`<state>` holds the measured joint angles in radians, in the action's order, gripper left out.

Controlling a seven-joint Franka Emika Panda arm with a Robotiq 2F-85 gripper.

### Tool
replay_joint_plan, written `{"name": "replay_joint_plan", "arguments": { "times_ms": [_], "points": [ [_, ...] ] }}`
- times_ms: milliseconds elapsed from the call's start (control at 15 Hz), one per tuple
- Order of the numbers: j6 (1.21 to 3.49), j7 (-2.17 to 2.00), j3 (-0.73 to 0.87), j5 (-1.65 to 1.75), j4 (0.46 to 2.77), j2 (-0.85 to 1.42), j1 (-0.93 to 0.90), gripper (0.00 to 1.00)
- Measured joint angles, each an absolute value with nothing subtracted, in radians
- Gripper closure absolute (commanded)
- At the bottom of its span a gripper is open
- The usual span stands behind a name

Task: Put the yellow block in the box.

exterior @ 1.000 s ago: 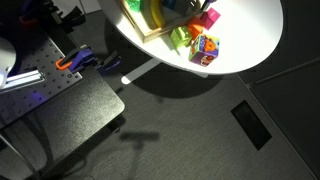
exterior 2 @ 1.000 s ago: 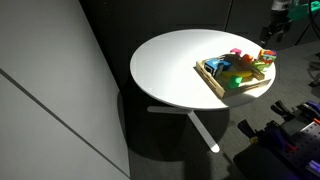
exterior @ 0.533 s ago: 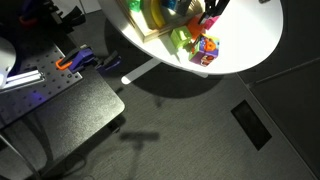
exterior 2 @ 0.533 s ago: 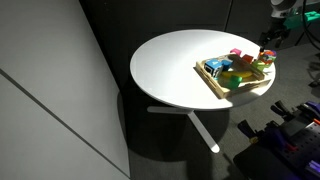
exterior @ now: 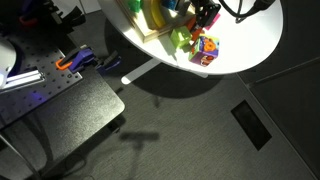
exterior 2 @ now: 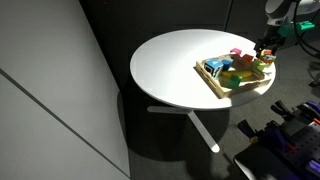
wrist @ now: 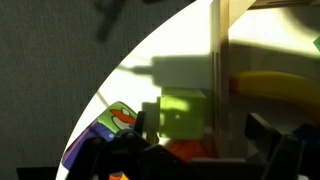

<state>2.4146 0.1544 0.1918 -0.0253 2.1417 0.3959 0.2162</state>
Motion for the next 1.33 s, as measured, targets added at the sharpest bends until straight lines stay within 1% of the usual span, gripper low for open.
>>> {"name": "replay_joint_plan", "arguments": {
  "times_ms": [1333],
  "points": [
    [2.500,0.076,0.214,-0.024,2.059,0.547,0.226,0.00]
  ]
}}
